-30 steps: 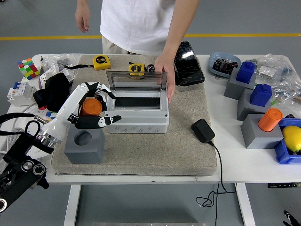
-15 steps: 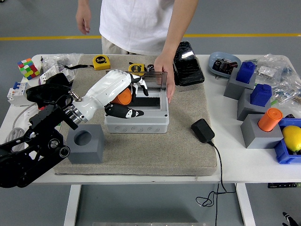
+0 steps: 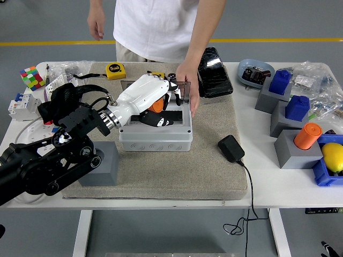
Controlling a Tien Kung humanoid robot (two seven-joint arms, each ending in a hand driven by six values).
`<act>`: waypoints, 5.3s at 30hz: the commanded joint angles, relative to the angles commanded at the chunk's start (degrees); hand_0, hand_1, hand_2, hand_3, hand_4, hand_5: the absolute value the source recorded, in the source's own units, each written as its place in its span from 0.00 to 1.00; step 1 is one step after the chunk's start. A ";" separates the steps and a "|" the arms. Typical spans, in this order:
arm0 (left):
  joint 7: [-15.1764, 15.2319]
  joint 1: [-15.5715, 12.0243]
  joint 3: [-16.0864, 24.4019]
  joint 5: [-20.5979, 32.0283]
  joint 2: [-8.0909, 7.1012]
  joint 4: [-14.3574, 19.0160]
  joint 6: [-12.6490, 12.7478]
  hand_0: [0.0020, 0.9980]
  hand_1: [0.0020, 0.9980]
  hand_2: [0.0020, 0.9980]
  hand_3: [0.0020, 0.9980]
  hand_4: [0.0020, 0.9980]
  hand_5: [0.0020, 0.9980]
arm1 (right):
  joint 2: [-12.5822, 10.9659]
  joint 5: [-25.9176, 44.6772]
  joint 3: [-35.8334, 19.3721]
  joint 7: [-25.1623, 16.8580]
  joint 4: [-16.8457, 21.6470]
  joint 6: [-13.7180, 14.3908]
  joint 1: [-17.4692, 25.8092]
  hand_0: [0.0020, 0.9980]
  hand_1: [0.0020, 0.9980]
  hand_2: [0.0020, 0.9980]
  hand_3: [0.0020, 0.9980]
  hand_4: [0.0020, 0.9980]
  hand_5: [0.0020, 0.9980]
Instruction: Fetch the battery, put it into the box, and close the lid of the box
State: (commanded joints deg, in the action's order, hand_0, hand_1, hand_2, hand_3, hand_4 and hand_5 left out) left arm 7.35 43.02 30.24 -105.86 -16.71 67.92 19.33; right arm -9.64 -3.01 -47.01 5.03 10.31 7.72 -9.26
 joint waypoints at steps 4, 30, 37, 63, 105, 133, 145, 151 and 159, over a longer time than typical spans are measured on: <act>-0.61 0.99 -1.52 0.24 1.47 -2.62 0.16 0.12 0.13 0.26 0.43 1.00 0.00 | -0.01 0.26 0.35 -0.04 0.00 0.04 -0.02 0.62 0.64 0.64 0.55 0.92 0.47; 0.26 2.82 -4.20 2.49 5.74 -10.27 3.87 0.28 0.34 0.42 0.53 1.00 0.00 | -0.01 0.76 1.03 -0.13 0.00 0.11 -0.08 0.62 0.64 0.64 0.55 0.92 0.47; 0.95 2.83 -4.32 2.44 5.75 -10.80 4.35 0.32 0.41 0.49 0.55 1.00 0.00 | -0.01 0.85 1.15 -0.18 0.00 0.17 -0.16 0.62 0.64 0.64 0.55 0.92 0.47; 7.30 0.11 7.21 7.85 4.01 -4.25 7.48 0.34 0.50 0.51 0.57 1.00 0.47 | -0.20 0.90 0.94 -0.28 0.00 0.25 -0.31 0.62 0.64 0.64 0.55 0.92 0.47; -7.57 -17.55 11.80 12.18 -6.02 12.37 -4.41 0.61 0.71 0.70 0.74 1.00 1.00 | -1.19 -0.17 -0.14 -0.19 0.00 -0.63 -0.60 0.62 0.64 0.64 0.55 0.92 0.48; 13.86 -29.11 38.72 35.97 0.30 6.98 2.09 0.52 0.65 0.66 0.71 1.00 1.00 | -1.85 -1.19 -3.08 -0.06 0.00 -1.20 -1.50 0.62 0.64 0.64 0.55 0.92 0.48; 21.88 -28.29 42.50 43.31 0.55 6.92 0.06 0.55 0.68 0.66 0.71 1.00 1.00 | -1.99 -1.96 -5.42 0.28 0.04 -1.23 -1.57 0.63 0.64 0.64 0.55 0.92 0.48; 21.26 -26.15 42.93 42.80 0.21 6.02 -0.47 0.55 0.69 0.65 0.70 1.00 1.00 | -1.35 -2.61 -7.09 0.44 0.18 -1.42 -3.58 0.63 0.64 0.64 0.55 0.92 0.48; 20.16 -28.52 42.61 42.15 -0.17 6.86 -1.66 0.55 0.69 0.65 0.70 1.00 1.00 | -2.70 -3.83 -8.39 1.51 0.37 -0.64 -1.54 0.63 0.64 0.64 0.55 0.92 0.48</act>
State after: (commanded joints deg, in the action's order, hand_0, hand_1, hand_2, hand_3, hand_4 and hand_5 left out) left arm 27.51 14.50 72.85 -63.72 -16.87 74.78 17.67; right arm -12.34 -6.84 -55.40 6.54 10.68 7.08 -10.80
